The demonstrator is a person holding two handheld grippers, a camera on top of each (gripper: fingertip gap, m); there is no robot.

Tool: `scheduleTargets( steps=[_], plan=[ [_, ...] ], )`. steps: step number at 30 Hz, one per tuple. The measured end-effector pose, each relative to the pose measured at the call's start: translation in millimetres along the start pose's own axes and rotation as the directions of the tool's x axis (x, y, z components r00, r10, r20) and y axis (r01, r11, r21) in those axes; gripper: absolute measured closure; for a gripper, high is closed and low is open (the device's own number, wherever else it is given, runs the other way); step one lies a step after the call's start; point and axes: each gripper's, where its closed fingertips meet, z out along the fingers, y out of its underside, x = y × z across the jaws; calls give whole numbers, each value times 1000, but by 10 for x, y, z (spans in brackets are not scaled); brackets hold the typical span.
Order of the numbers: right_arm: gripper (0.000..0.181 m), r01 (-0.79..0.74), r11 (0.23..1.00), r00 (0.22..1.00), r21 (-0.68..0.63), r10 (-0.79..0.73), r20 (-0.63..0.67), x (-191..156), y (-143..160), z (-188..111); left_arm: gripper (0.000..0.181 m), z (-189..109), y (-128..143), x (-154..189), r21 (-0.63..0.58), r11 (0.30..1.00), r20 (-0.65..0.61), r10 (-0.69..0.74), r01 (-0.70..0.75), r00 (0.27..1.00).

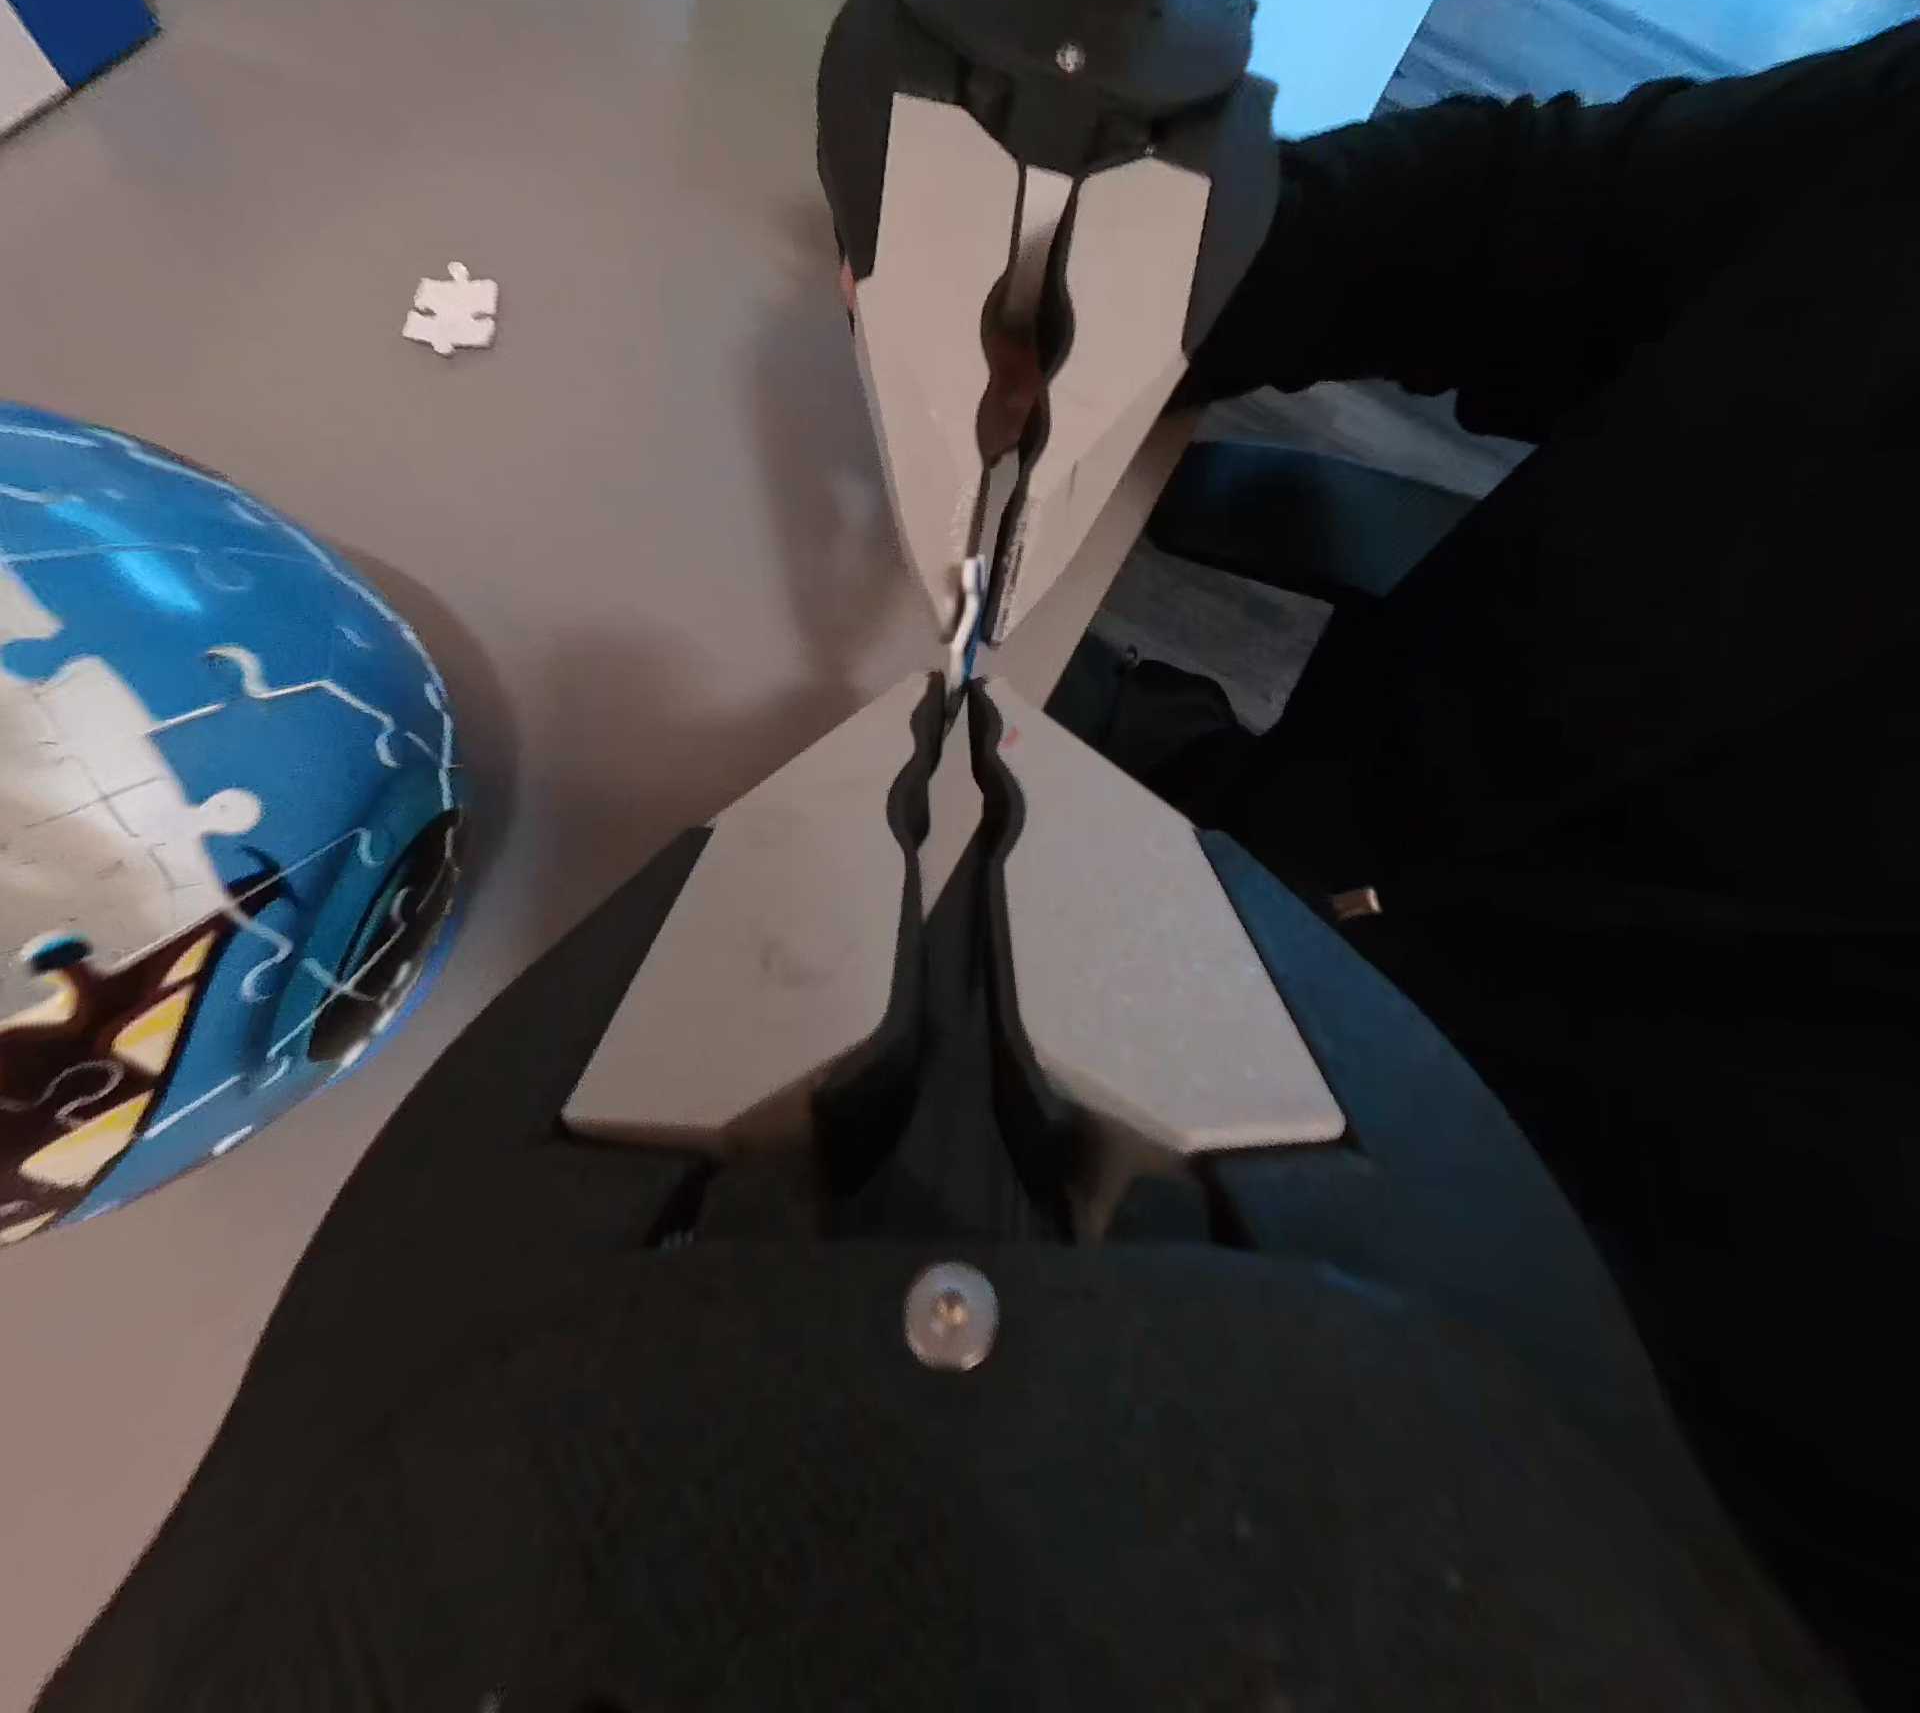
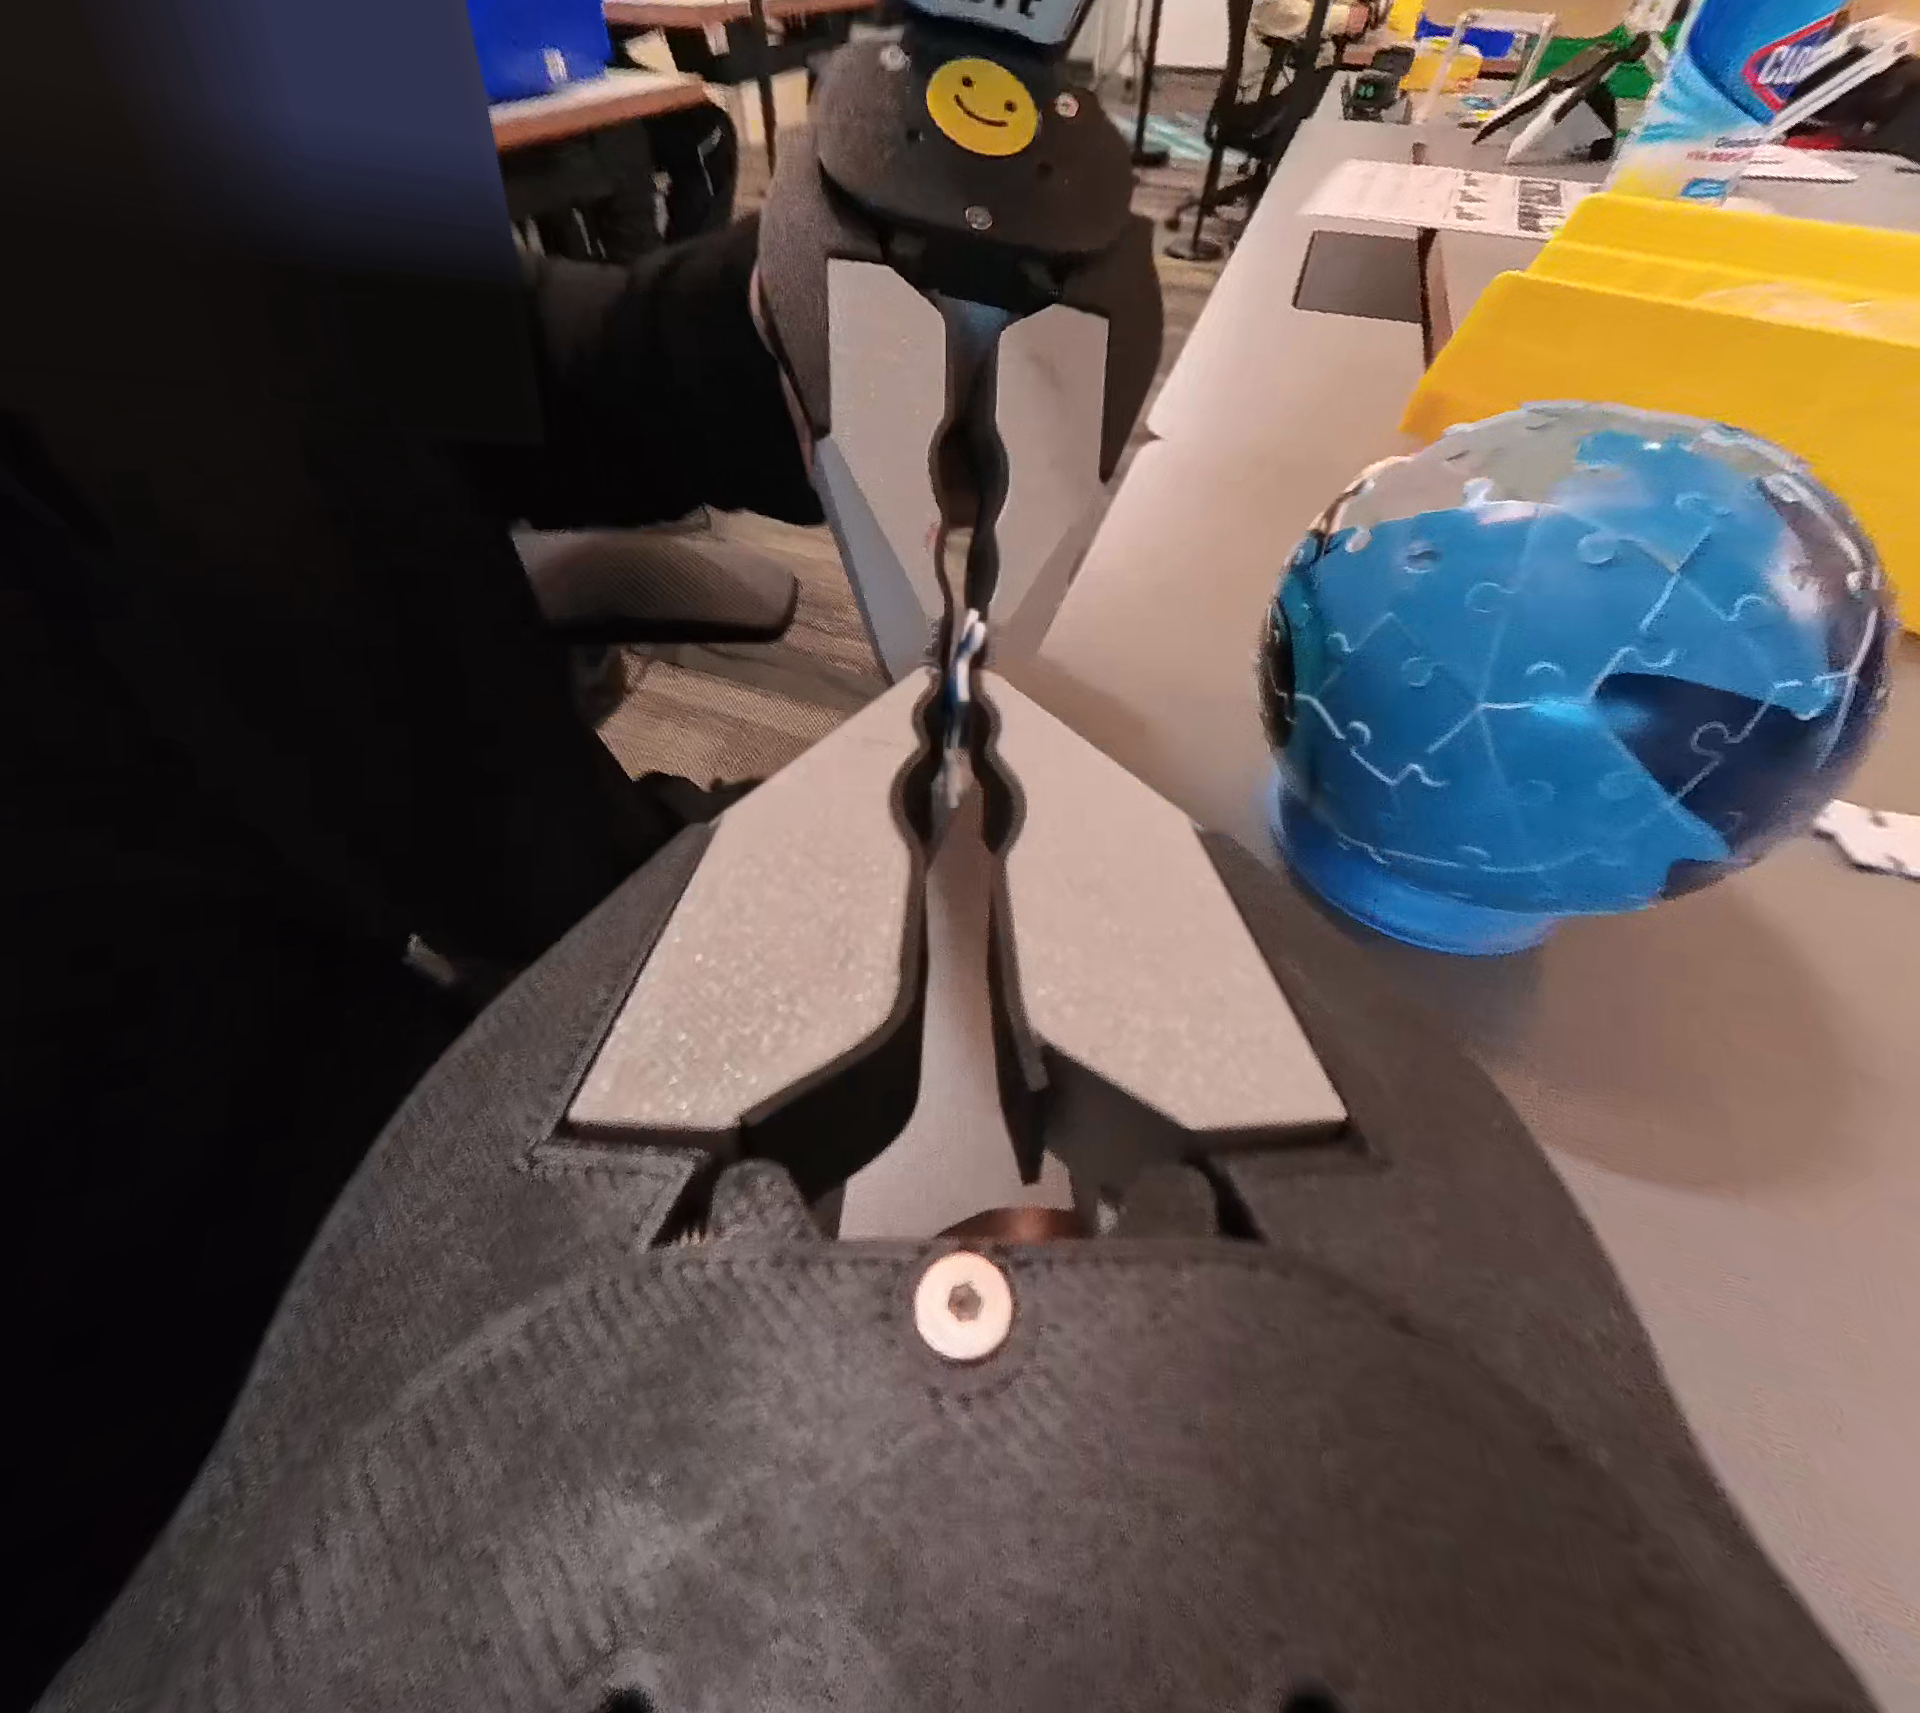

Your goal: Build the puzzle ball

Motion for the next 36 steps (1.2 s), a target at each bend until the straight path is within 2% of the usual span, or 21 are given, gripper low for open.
scheduleTargets(
  steps=[4, 7, 9, 11, 16, 23, 27, 30, 36],
  plan=[
    [181, -97, 991, 995, 96, 97, 9, 93, -157, -21, 178, -156, -194, -78, 154, 988, 10, -30, 28, 999],
    [181, -191, 968, 981, 161, 192, 14, 223, -240, -44, 180, -258, -271, -205, 220, 975, 64, -36, 22, 997],
    [181, -264, 943, 964, 204, 264, 28, 312, -264, -84, 181, -323, -274, -298, 234, 972, 109, -41, 14, 993],
    [181, -330, 910, 943, 251, 329, 46, 399, -293, -151, 175, -356, -226, -368, 219, 976, 143, -41, 9, 989],
    [181, -472, 816, 880, 333, 459, 122, 545, -341, -264, 166, -269, -120, -411, 176, 984, 167, -44, 14, 985],
    [181, -591, 727, 807, 350, 543, 234, 538, -339, -256, 164, -153, -334, -344, 259, 966, 144, -46, 7, 988],
    [181, -594, 731, 805, 337, 541, 244, 480, -328, -208, 164, -41, -395, -274, 287, 956, 73, -77, 53, 994],
    [181, -588, 738, 809, 330, 529, 257, 426, -346, -189, 176, -46, -424, -264, 313, 948, 58, -79, 57, 995],
    [181, -541, 781, 840, 313, 490, 232, 361, -349, -150, 181, -90, -387, -184, 275, 953, -34, -123, 127, 992]
  ],
)
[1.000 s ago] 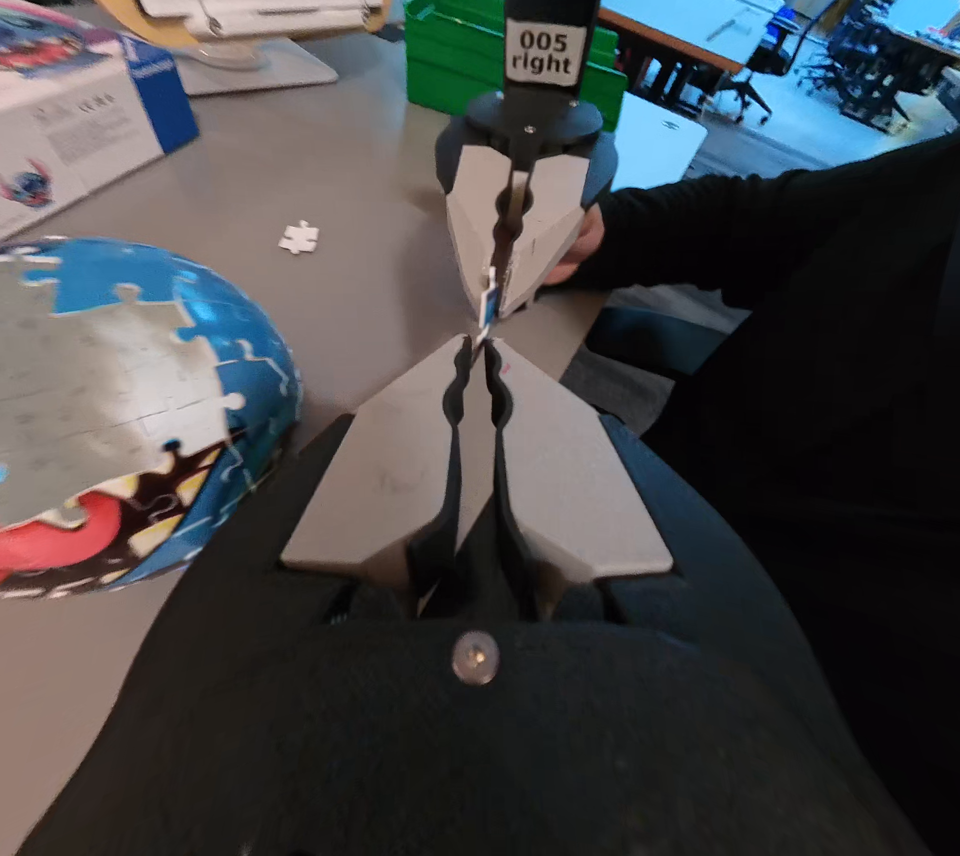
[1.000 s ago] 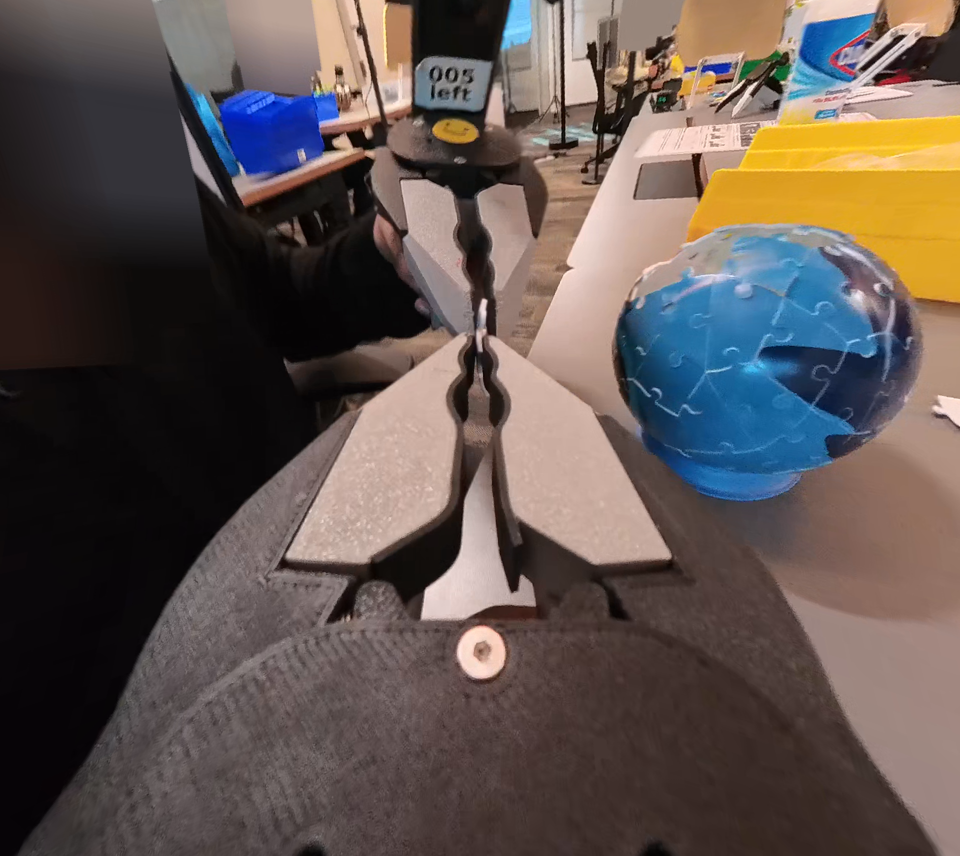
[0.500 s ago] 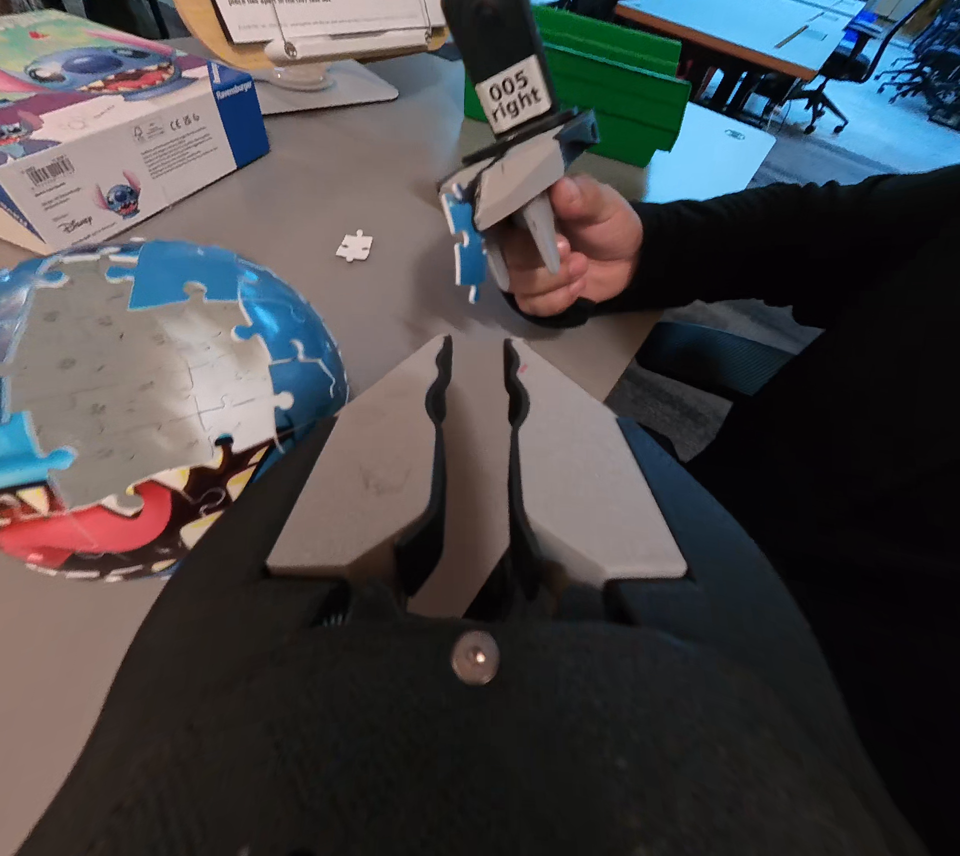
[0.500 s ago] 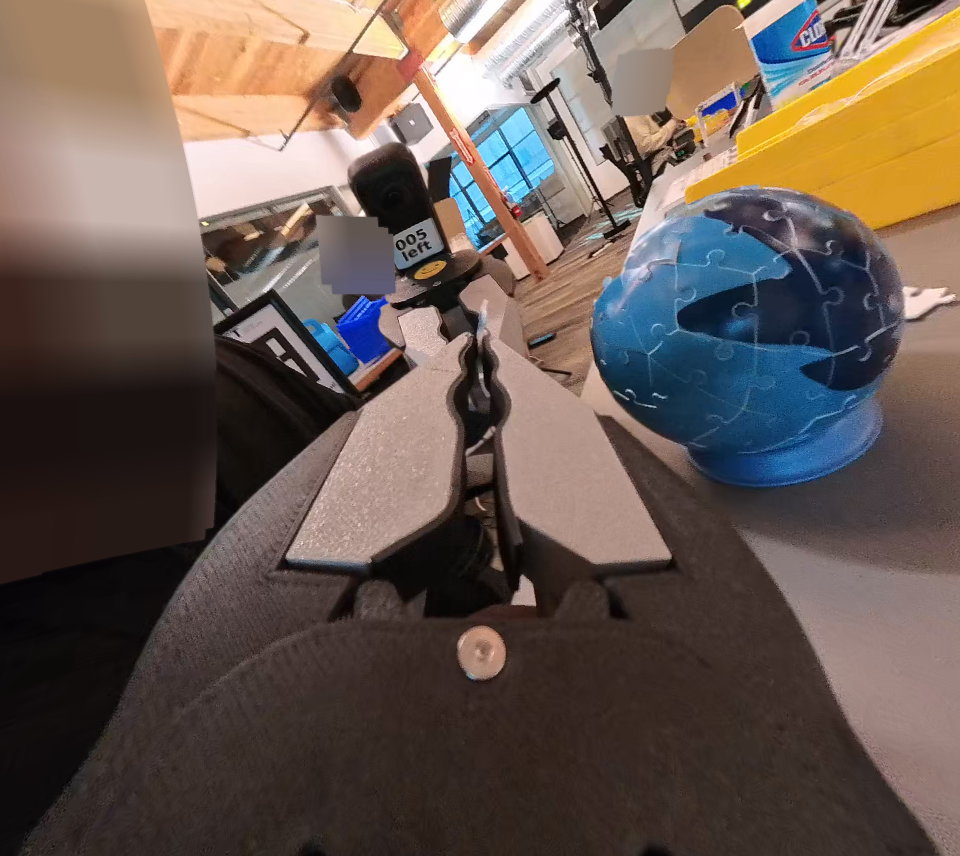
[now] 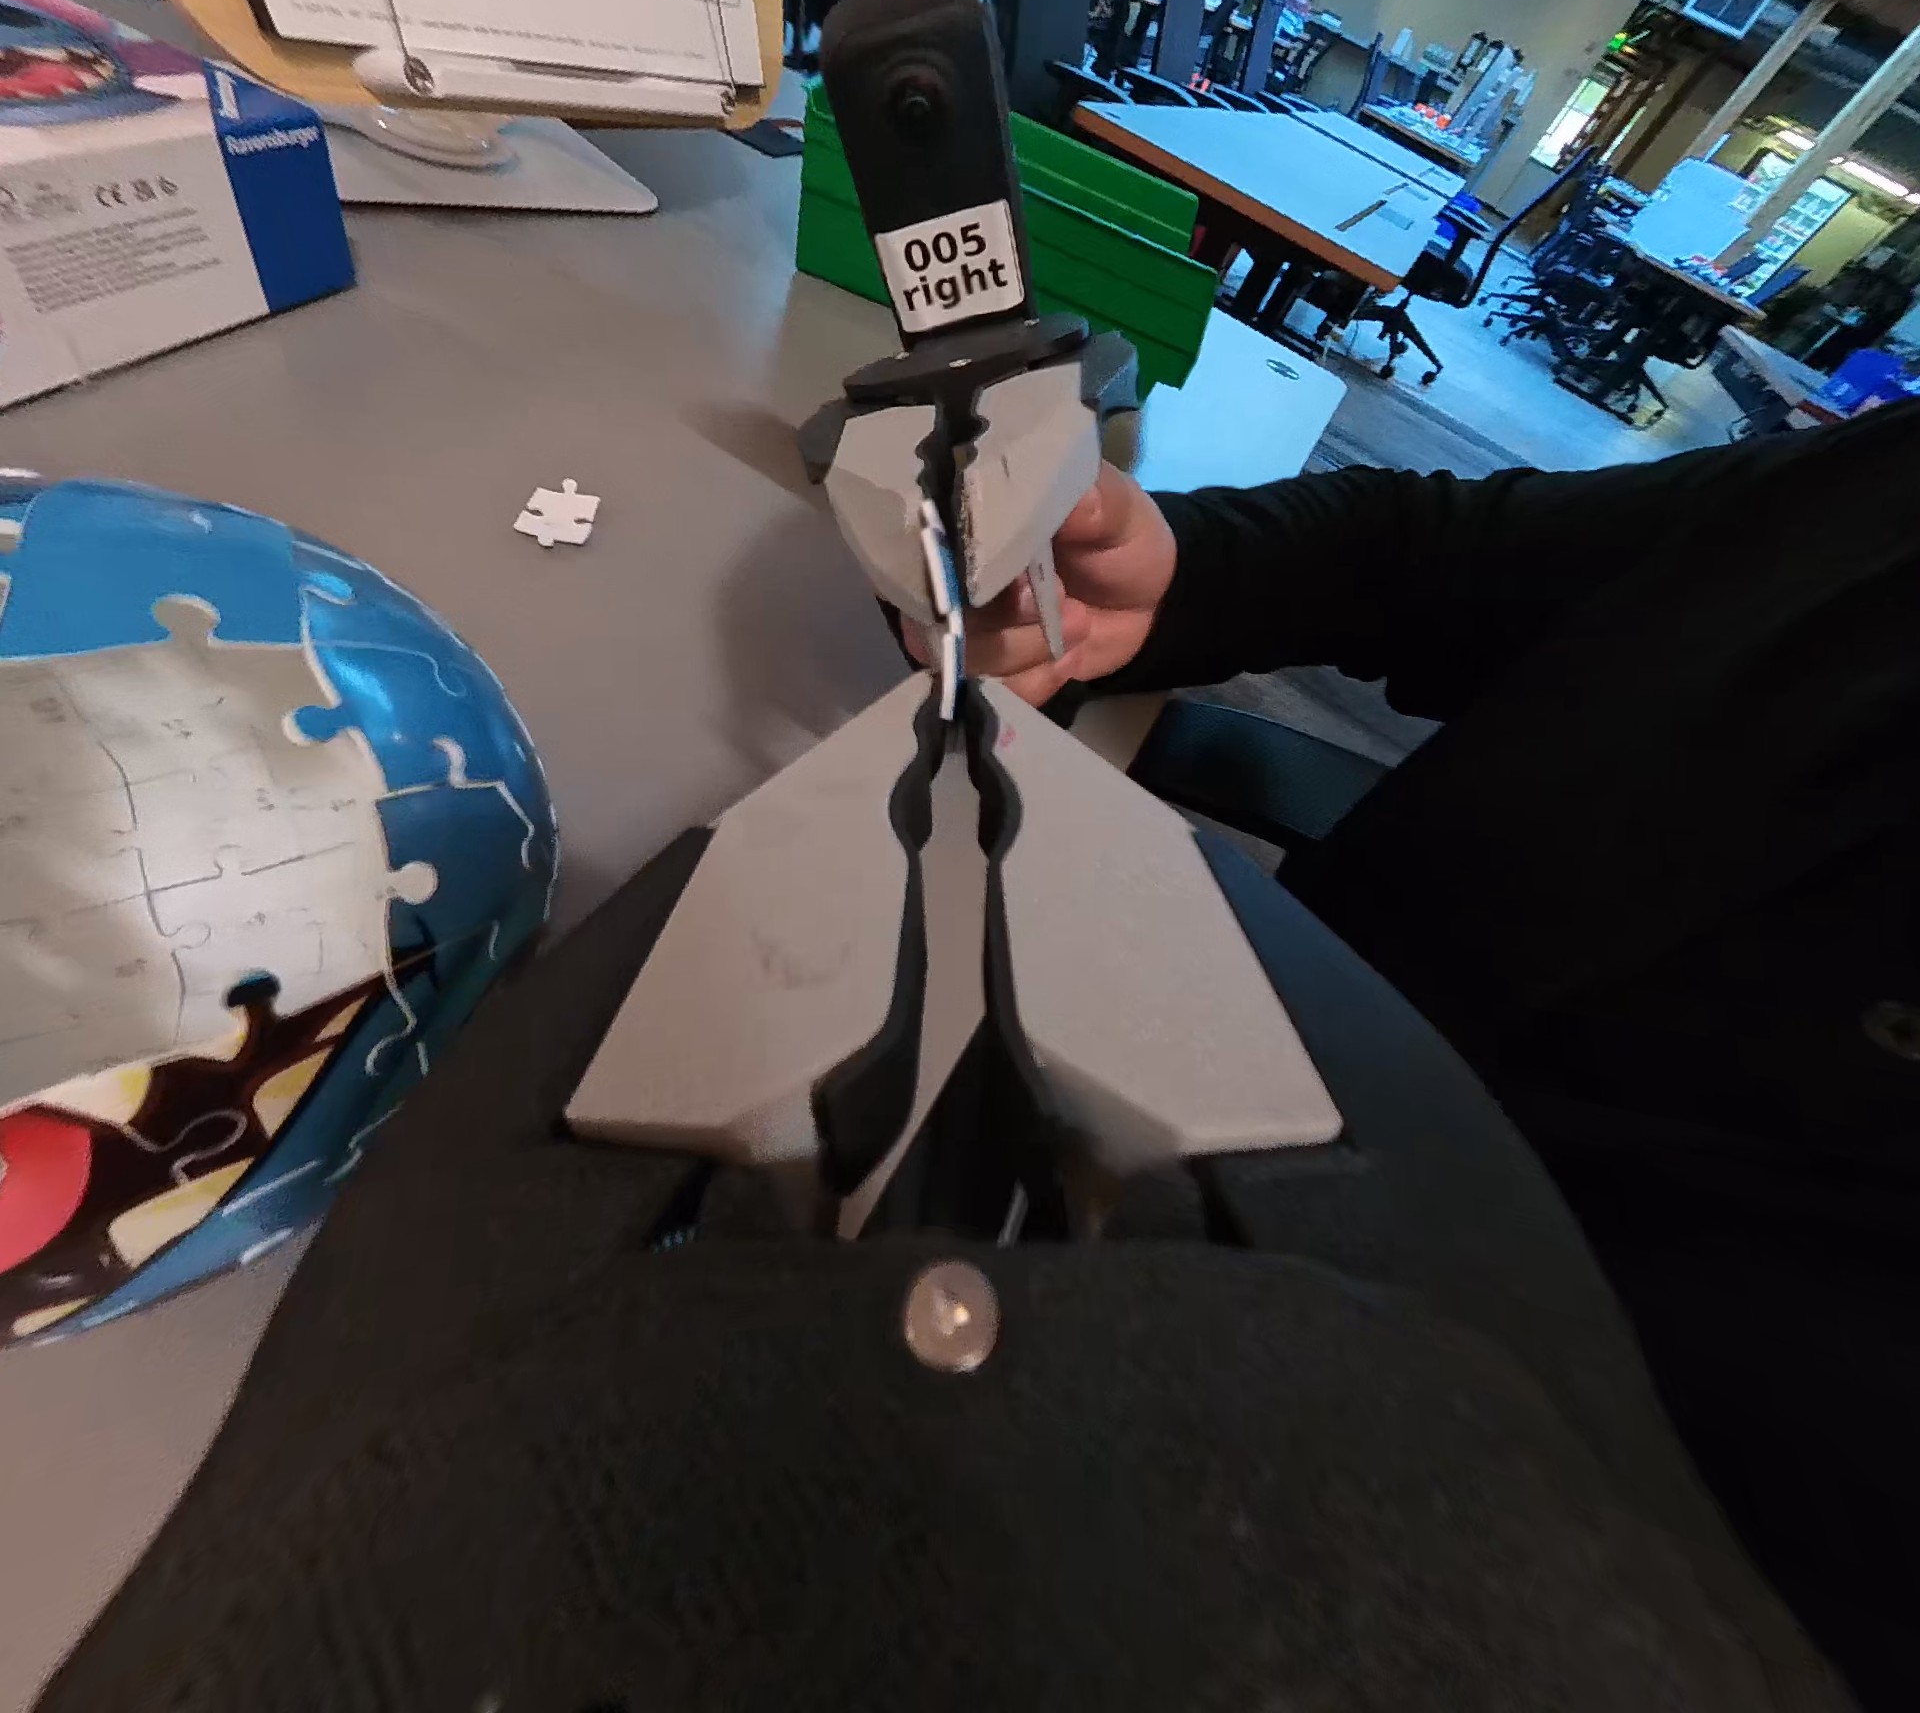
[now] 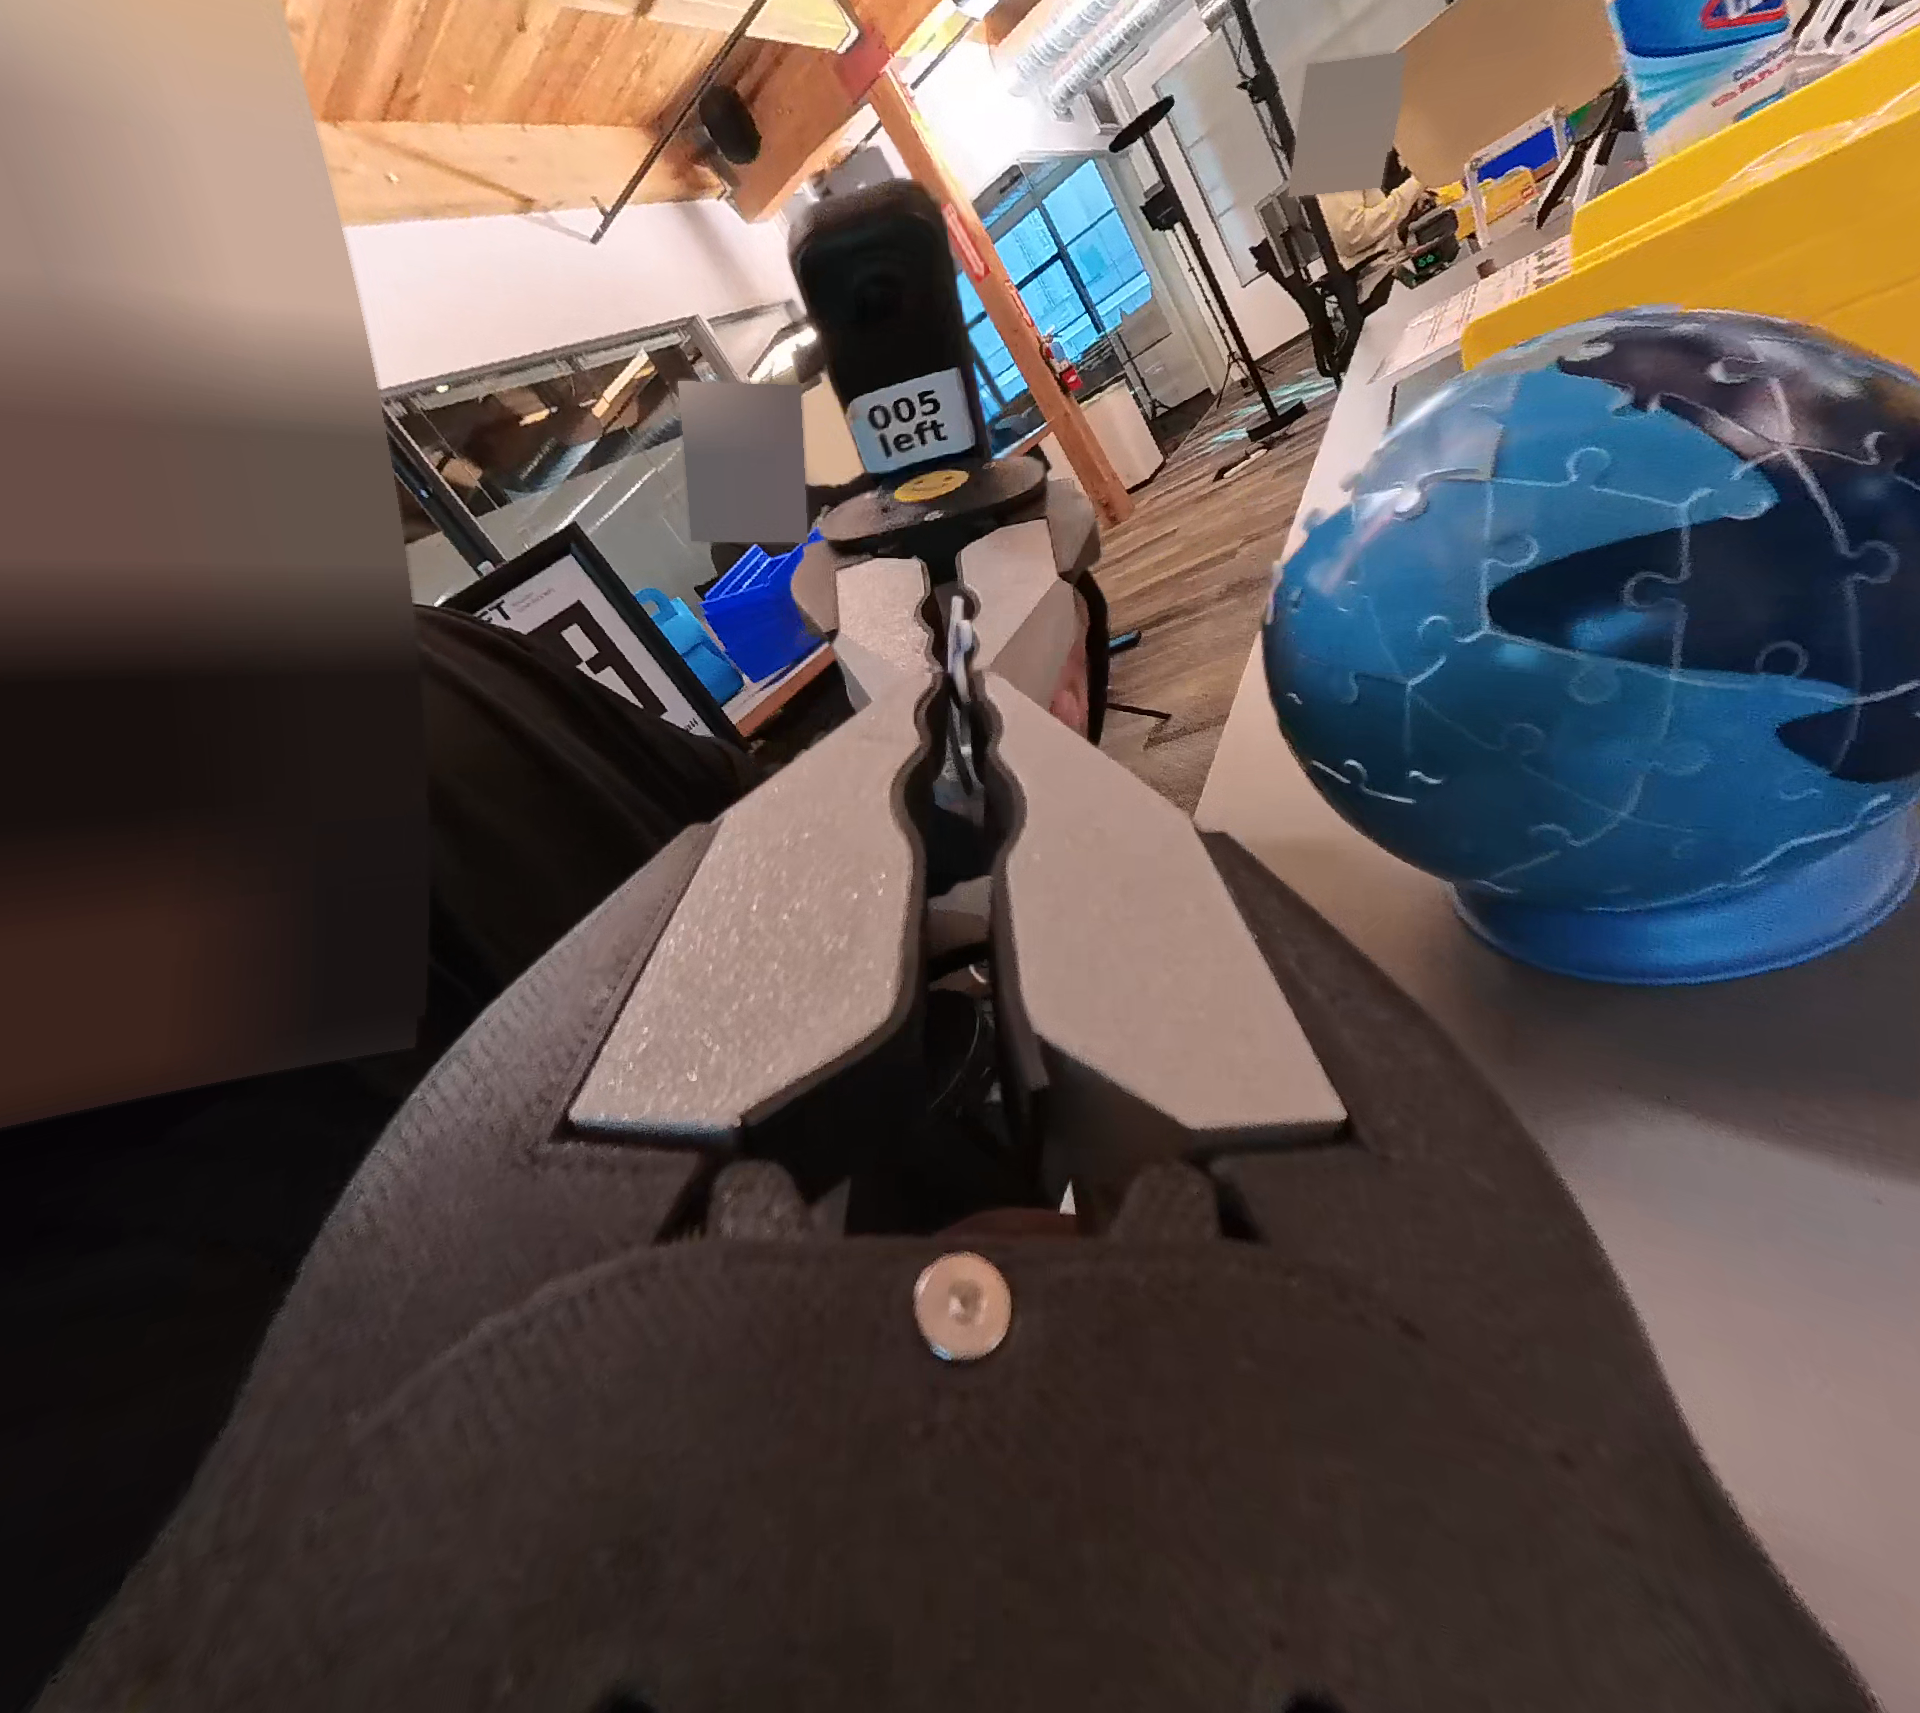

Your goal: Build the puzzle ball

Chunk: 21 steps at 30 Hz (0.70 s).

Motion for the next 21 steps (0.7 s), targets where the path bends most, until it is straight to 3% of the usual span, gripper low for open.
scheduleTargets(
  steps=[10, 13, 17, 19, 21],
  plan=[
    [180, 60, 998, 997, -25, -60, -40, 23, 23, 20, 179, -68, 5, -56, -38, 993, 111, 118, -114, 987],
    [178, 85, 996, 990, -41, -89, -113, 129, -2, -12, 181, -87, -21, -88, 10, 999, 99, 34, -35, 995],
    [171, 294, 945, 922, -145, -320, -217, 162, -102, -157, 181, -145, -169, -27, 128, 976, -62, -168, 175, 984],
    [162, 416, 864, 827, -283, -489, -277, 225, -77, -246, 181, -100, -135, -12, 114, 969, -92, -209, 219, 974],
    [153, 510, 779, 761, -364, -606, -229, 133, -44, -280, 181, -60, -101, 28, 89, 968, -117, -223, 234, 968]
  ],
)
